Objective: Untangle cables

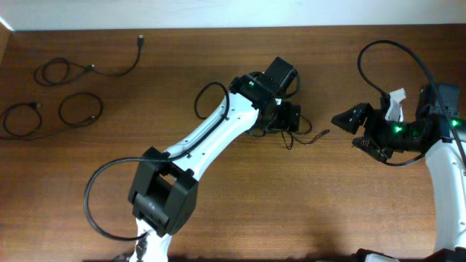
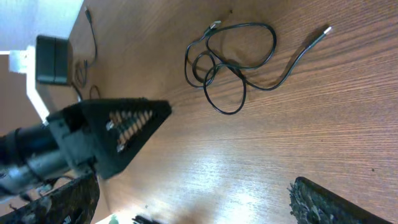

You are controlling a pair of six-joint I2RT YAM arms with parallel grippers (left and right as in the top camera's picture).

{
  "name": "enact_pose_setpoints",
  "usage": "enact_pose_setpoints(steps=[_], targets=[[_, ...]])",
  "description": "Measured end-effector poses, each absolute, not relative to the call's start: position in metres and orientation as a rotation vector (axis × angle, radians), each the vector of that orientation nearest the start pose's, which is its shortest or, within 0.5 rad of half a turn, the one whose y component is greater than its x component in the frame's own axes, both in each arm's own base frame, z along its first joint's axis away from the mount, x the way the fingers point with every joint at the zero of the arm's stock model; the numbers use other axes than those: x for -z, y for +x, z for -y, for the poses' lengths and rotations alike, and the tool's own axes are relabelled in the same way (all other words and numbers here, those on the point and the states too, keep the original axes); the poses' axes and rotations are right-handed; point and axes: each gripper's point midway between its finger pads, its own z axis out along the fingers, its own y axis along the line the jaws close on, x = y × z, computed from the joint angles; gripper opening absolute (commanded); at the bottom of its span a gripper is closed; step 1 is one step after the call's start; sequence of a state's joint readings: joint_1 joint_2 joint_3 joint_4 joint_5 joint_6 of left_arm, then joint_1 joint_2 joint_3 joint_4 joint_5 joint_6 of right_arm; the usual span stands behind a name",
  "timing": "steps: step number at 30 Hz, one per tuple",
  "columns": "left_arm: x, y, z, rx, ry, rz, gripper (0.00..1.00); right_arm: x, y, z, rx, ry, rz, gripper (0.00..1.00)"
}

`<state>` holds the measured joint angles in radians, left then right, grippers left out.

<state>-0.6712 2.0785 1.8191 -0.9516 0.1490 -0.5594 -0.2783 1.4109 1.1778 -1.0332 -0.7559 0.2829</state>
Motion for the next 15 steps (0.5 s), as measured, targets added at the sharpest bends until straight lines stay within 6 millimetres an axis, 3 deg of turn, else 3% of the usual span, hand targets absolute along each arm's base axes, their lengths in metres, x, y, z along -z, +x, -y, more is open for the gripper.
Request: enact_pose_setpoints(steps=[3, 6, 7, 10, 13, 15], targets=[[-0.090, 0.367, 0.324, 0.460, 0.162, -2.924, 0.93, -0.186, 0.311, -0.034, -1.055, 0.579, -2.595, 0.98], [-0.068, 0.364, 0.327, 0.432, 0.150, -2.967, 0.84, -0.186, 0.311, -0.034, -1.054, 0.580, -2.595, 0.98], [-0.063, 0.363, 0.329, 0.427, 0.154, -2.973, 0.79, -0.186, 0.311, -0.034, -1.054, 0.578, -2.595, 0.98], [-0.054, 0.359, 0.336, 0.425, 0.162, -2.983, 0.76, -0.186, 0.311, -0.034, -1.053, 0.576, -2.595, 0.98], [-0.047, 0.355, 0.348, 0.436, 0.195, -2.975, 0.62, -0.186, 0.311, -0.034, -1.053, 0.576, -2.595, 0.98], [-0.038, 0.354, 0.354, 0.435, 0.211, -2.978, 0.48, -0.186, 0.311, -0.034, -1.054, 0.575, -2.595, 0.98]])
